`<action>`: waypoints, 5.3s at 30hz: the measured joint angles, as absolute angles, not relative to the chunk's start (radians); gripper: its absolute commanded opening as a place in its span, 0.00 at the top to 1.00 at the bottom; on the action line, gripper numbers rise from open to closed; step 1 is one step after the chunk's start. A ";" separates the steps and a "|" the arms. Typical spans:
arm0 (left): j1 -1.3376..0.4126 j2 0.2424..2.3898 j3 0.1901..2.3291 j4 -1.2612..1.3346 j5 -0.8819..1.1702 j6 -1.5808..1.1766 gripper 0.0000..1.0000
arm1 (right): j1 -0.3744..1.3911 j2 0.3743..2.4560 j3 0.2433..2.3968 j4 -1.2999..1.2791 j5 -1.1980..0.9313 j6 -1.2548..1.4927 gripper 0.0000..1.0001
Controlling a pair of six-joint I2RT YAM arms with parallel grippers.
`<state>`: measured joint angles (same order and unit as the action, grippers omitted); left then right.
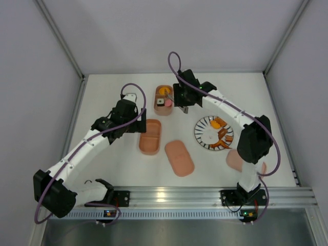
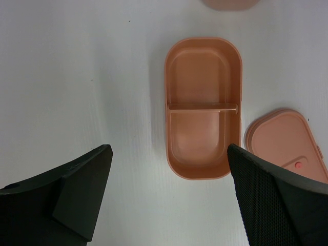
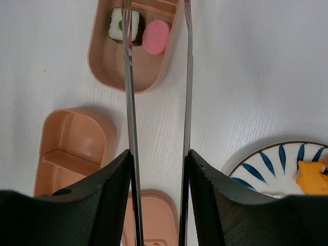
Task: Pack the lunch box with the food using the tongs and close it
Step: Place the fake food in the packing box, then pick up the fake food from the plate.
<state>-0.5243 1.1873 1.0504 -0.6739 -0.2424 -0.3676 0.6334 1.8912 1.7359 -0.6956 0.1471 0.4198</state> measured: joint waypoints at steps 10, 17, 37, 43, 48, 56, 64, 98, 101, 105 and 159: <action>-0.524 1.187 1.050 -0.674 -0.239 -0.368 0.01 | 0.633 1.438 1.419 -0.717 0.278 0.421 0.52; -0.524 1.187 1.050 -0.674 -0.228 -0.368 0.01 | 0.628 1.173 1.189 -0.783 0.365 0.440 0.51; -0.524 1.187 1.050 -0.674 -0.225 -0.368 0.01 | 0.627 1.114 0.981 -0.846 0.403 0.449 0.52; -0.524 1.187 1.050 -0.674 -0.225 -0.368 0.01 | 0.627 1.145 0.966 -0.846 0.408 0.446 0.54; -0.524 1.187 1.050 -0.674 -0.225 -0.368 0.01 | 0.627 1.150 0.960 -0.847 0.416 0.446 0.57; -0.524 1.187 1.050 -0.674 -0.225 -0.368 0.01 | 0.627 1.150 0.958 -0.849 0.432 0.446 0.58; -0.524 1.187 1.050 -0.674 -0.225 -0.368 0.01 | 0.626 1.157 0.955 -0.854 0.444 0.445 0.58; -0.524 1.187 1.050 -0.674 -0.225 -0.368 0.01 | 0.626 1.200 0.955 -0.864 0.437 0.419 0.60; -0.524 1.187 1.050 -0.674 -0.225 -0.368 0.01 | 0.626 1.200 0.956 -0.870 0.442 0.418 0.60; -0.524 1.187 1.050 -0.674 -0.225 -0.368 0.01 | 0.626 1.200 0.956 -0.884 0.451 0.418 0.60; -0.524 1.187 1.050 -0.674 -0.225 -0.368 0.01 | 0.634 1.260 1.077 -0.910 0.360 0.348 0.77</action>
